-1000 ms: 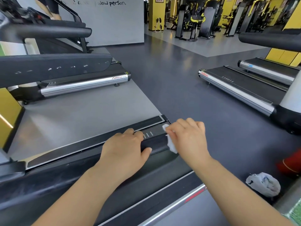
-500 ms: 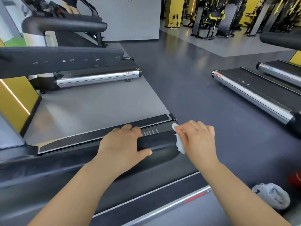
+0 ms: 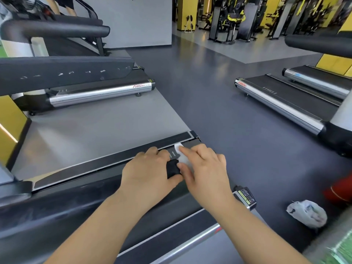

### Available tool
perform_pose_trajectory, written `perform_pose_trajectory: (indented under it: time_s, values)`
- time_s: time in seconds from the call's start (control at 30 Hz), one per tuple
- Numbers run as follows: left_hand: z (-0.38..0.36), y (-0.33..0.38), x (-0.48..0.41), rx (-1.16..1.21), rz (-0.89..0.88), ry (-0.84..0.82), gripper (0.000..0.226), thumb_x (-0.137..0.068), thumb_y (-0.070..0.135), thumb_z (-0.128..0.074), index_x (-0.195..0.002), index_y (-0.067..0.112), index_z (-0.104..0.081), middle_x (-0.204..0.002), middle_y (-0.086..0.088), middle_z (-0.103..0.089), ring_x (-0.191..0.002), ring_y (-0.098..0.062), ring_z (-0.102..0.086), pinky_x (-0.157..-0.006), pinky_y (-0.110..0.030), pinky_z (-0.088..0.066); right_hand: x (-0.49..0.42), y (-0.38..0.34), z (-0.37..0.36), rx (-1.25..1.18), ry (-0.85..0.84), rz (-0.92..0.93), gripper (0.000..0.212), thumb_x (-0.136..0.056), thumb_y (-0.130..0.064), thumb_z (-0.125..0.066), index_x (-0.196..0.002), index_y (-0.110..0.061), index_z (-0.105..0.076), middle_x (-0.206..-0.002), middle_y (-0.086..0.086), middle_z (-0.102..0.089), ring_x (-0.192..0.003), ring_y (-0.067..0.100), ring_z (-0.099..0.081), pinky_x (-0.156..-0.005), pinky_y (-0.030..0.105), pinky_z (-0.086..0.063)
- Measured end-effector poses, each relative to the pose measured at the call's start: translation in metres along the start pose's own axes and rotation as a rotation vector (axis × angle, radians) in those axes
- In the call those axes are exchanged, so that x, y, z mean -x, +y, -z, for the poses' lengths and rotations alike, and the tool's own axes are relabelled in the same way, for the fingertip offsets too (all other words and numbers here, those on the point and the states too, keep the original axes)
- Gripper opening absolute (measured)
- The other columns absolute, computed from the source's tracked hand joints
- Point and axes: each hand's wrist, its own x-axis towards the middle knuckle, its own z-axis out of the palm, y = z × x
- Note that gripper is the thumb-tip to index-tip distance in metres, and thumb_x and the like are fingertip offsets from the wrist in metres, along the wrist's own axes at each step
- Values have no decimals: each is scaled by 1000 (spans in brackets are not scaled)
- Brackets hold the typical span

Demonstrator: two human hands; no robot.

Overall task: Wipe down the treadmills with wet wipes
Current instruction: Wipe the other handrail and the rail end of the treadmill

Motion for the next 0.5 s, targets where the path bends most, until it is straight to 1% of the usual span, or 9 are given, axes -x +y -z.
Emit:
perform_pose_trajectory:
  time_s: [0.07, 0.13, 0.2, 0.27, 0.3, 0.4, 0.5]
  values:
    - [-1, -1, 1, 6, -10, 6, 51, -85, 65, -46, -121, 29, -47, -112, 9, -47, -108, -15, -50, -76, -25, -40, 2, 2, -2, -30, -1, -37, 36, -84, -33, -46, -108, -23, -71, -81, -4, -58, -71, 19, -60, -67, 30, -34]
    - [-1, -3, 2, 12, -17, 18, 52, -85, 65, -45, -123, 29, -46, -115, 9, -47, -110, -15, -49, -76, -26, -41, 5, 4, -5, -88, 17, -73, 33, -86, -33, -47, -107, -27, -71, -79, -8, -56, -74, 13, -54, -72, 28, -29]
    - [-1, -4, 3, 13, -23, 14, 54, -86, 65, -45, -127, 29, -44, -119, 8, -46, -113, -15, -48, -78, -26, -41, 7, 6, -6, -146, 34, -92, 31, -88, -33, -48, -107, -29, -72, -78, -11, -56, -76, 7, -47, -75, 22, -25]
    - [0, -5, 4, 15, -31, 5, 55, -87, 64, -45, -129, 29, -43, -121, 8, -46, -114, -16, -47, -79, -26, -40, 8, 7, -7, -172, 51, -98, 30, -88, -32, -49, -105, -28, -72, -77, -12, -56, -76, 5, -44, -83, 14, -21]
    - [0, -5, 4, 18, -37, 2, 54, -87, 63, -46, -129, 29, -43, -121, 7, -46, -114, -16, -47, -79, -26, -39, 7, 8, -7, -172, 63, -100, 29, -89, -32, -49, -104, -28, -73, -77, -12, -56, -76, 5, -44, -85, 13, -21]
    - [2, -6, 4, 36, -40, -13, 53, -87, 62, -46, -130, 31, -43, -120, 8, -46, -114, -16, -47, -78, -25, -36, 7, 14, -8, -165, 90, -139, 30, -90, -33, -48, -103, -27, -74, -78, -18, -50, -77, 4, -43, -86, 12, -20]
    - [4, -6, 4, 39, -33, -24, 53, -87, 62, -47, -131, 32, -42, -120, 8, -46, -115, -16, -46, -78, -25, -35, 7, 25, -5, -143, 69, -187, 30, -90, -35, -47, -103, -28, -73, -80, -20, -46, -77, 5, -44, -86, 11, -19]
